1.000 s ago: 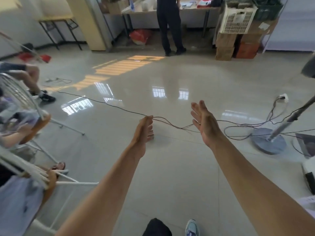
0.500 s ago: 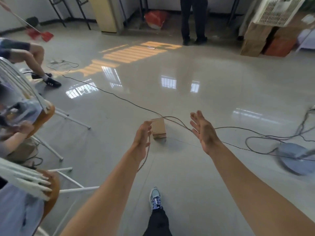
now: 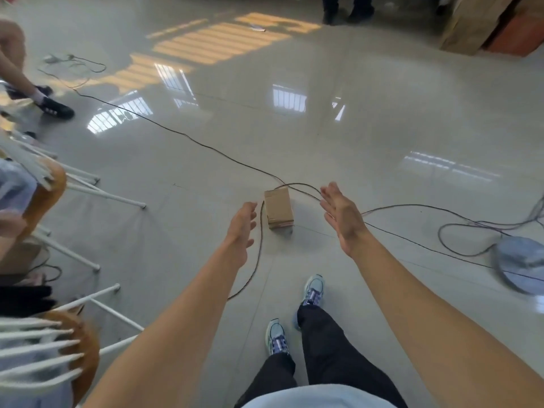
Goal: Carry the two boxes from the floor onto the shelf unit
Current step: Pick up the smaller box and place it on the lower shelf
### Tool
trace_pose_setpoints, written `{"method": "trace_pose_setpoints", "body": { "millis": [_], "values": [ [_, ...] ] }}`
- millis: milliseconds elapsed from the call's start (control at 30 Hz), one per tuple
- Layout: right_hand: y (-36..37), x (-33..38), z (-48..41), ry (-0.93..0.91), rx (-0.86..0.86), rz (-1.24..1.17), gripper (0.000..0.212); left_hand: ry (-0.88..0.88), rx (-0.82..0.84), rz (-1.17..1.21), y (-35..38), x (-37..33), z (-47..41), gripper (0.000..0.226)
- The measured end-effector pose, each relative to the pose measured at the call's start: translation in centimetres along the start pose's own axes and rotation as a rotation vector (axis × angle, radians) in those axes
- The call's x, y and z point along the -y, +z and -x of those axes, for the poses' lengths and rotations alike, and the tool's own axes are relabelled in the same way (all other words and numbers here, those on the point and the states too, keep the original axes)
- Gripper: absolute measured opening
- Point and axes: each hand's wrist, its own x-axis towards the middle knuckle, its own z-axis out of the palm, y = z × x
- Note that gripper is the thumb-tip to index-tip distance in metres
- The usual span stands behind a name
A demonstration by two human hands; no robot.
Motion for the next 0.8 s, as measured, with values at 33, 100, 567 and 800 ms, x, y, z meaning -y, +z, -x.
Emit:
{"method": "trace_pose_setpoints", "body": {
  "millis": [33, 100, 567, 800],
  "values": [
    [-0.1, 0.2, -1.4, 0.008, 0.001, 0.002, 0.067, -0.011, 0.0, -0.007, 0.2, -0.6, -1.1, 0.057],
    [-0.5, 0.5, -4.4, 0.031, 0.006, 0.011, 0.066, -0.038, -0.004, -0.02, 0.8, -1.7, -3.6, 0.059],
    [-2.6, -1.9, -26.5, 0.223, 0.015, 0.073, 0.067, -0.233, -0.046, -0.054, 6.1, -4.3, -24.0, 0.054],
    [-1.8, -8.8, -37.0, 0.314, -0.022, 0.129, 0.07, -0.321, -0.019, -0.053, 6.8, -0.7, -35.5, 0.061]
  ]
}}
